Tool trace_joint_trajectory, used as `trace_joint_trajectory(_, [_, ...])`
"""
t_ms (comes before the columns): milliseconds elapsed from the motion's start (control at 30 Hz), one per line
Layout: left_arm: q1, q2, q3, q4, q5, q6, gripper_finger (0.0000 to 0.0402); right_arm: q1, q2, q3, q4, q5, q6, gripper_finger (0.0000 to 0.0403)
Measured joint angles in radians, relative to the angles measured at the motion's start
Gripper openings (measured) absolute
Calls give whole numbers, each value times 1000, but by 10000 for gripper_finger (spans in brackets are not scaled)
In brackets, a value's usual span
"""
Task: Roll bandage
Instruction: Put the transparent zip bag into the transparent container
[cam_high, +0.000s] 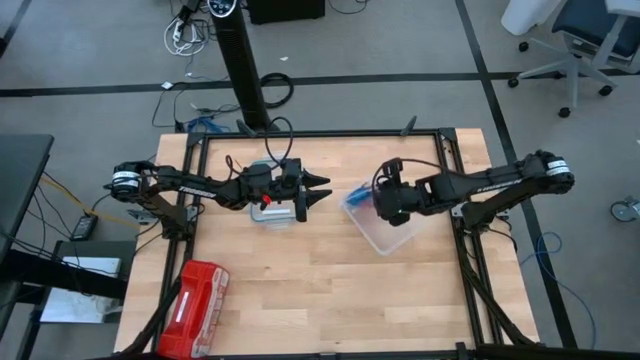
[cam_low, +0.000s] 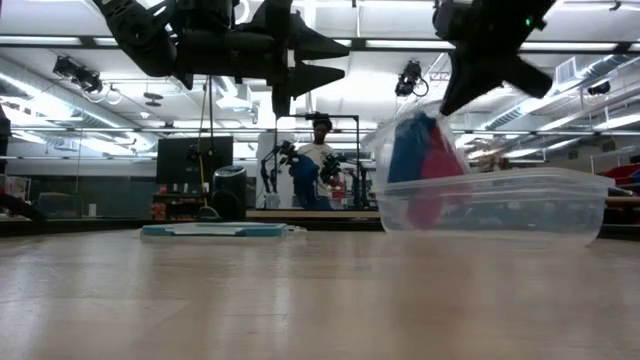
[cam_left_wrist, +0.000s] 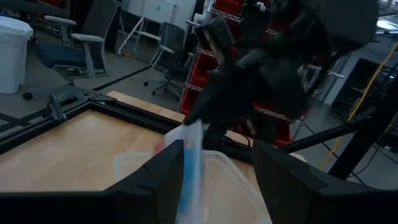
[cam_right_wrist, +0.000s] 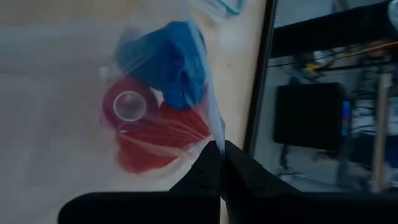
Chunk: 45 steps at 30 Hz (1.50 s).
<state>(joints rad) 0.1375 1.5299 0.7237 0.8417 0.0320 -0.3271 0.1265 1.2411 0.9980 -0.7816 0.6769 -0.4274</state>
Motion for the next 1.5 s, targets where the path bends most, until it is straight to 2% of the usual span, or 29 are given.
trace_joint_trajectory(133, [0, 0, 0, -1, 0, 0, 193, 0, 0, -94, 133, 54, -49, 0])
trace_joint_trajectory(200, [0, 0, 0, -2, 0, 0, 193, 0, 0, -126, 151, 14, -45, 0])
trace_joint_trajectory(433, [0, 0, 0, -3, 0, 0, 193, 18, -1, -195, 96, -77, 65, 3])
trace_joint_trajectory(533, [0, 0, 0, -3, 0, 2, 193, 42, 0, -196, 59, -135, 68, 3])
trace_joint_trajectory(733, [0, 0, 0, -3, 0, 4, 193, 77, 0, -196, 25, -152, 15, 4])
trace_joint_trajectory(833, [0, 0, 0, -3, 0, 4, 193, 79, 0, -196, 41, -167, 14, 12])
trace_joint_trajectory(1100, [0, 0, 0, -3, 0, 4, 193, 79, 14, -196, 13, -305, 8, 62])
trace_joint_trajectory(1167, [0, 0, 0, -3, 0, 4, 193, 79, 18, -196, -2, -286, 16, 77])
trace_joint_trajectory(1333, [0, 0, 0, -3, 0, 4, 193, 78, 16, -194, -79, -149, 42, 114])
trace_joint_trajectory(1500, [0, 0, 0, -2, 0, 4, 193, 89, 16, -127, -207, -150, 76, 130])
